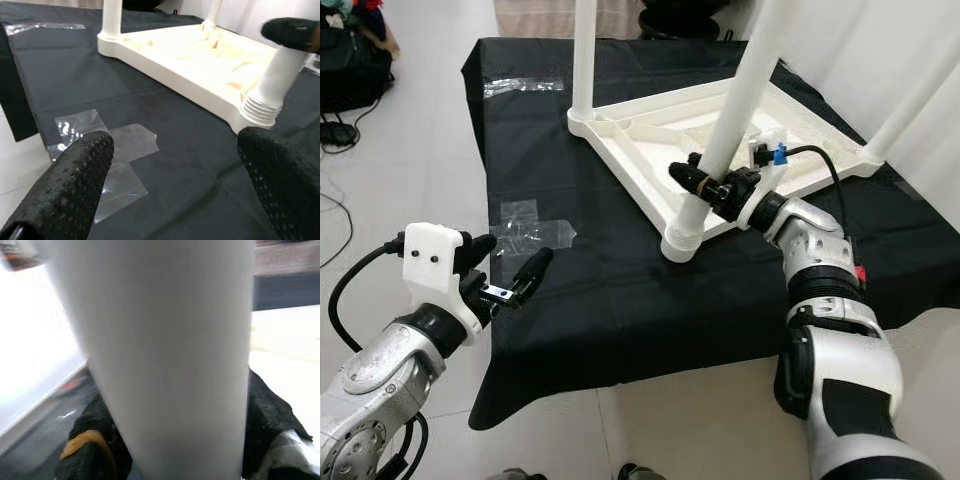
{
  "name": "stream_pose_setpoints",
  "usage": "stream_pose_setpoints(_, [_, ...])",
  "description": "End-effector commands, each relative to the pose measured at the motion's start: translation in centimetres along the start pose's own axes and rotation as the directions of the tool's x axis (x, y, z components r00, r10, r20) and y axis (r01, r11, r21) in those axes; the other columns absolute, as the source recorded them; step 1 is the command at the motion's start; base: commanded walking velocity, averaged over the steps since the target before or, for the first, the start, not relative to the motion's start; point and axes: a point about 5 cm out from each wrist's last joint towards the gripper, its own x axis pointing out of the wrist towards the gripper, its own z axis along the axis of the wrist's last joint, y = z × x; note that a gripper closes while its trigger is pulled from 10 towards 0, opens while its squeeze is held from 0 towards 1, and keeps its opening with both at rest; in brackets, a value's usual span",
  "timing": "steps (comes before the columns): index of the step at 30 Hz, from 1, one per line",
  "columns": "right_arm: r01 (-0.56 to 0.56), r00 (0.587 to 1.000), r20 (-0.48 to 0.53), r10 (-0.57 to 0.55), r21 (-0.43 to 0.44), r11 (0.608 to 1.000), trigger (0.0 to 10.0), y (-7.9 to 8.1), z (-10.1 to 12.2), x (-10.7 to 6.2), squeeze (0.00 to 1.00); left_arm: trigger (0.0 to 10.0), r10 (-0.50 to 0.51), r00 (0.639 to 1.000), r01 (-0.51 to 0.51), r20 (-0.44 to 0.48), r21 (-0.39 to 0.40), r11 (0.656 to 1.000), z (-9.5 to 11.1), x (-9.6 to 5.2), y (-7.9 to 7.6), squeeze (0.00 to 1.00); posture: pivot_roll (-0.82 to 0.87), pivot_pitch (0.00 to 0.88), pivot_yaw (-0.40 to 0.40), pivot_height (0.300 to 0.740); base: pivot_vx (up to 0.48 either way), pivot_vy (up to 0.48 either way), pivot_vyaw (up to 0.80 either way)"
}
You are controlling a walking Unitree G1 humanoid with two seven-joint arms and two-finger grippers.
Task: Building children table
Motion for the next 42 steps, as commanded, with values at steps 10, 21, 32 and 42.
stream_pose_setpoints(10, [0.838, 0.541, 0.091, -0.836, -0.140, 0.527, 0.0, -5.9, -0.3, -5.6, 0.00, 10.0, -0.006, 1.000, 0.006, -0.001, 0.004, 1.000, 0.0, 0.0, 0.0, 0.00, 0.07, 0.179, -0.110, 0.740, 0.000, 0.000, 0.00])
stream_pose_setpoints(21, [0.638, 0.760, 0.143, -0.634, 0.020, 0.770, 10.0, -1.1, -0.7, -1.1, 1.00, 10.0, -0.007, 1.000, 0.007, -0.006, 0.003, 1.000, -0.1, 0.1, -0.1, 0.00, 0.06, 0.182, -0.109, 0.740, 0.000, 0.000, 0.00])
stream_pose_setpoints(32, [0.378, 0.908, 0.126, -0.399, 0.157, 0.912, 10.0, -1.8, -0.2, -1.2, 0.00, 10.0, 0.003, 1.000, -0.003, -0.001, 0.006, 1.000, 0.0, 0.0, 0.1, 0.00, 0.07, 0.180, -0.115, 0.740, 0.000, 0.000, 0.00])
stream_pose_setpoints(42, [-0.182, 0.982, 0.091, 0.163, 0.281, 0.942, 10.0, 0.5, -1.6, -2.4, 0.00, 10.0, 0.009, 1.000, -0.009, 0.006, 0.011, 1.000, 0.2, 0.1, 0.2, 0.00, 0.07, 0.185, -0.115, 0.740, 0.000, 0.000, 0.00])
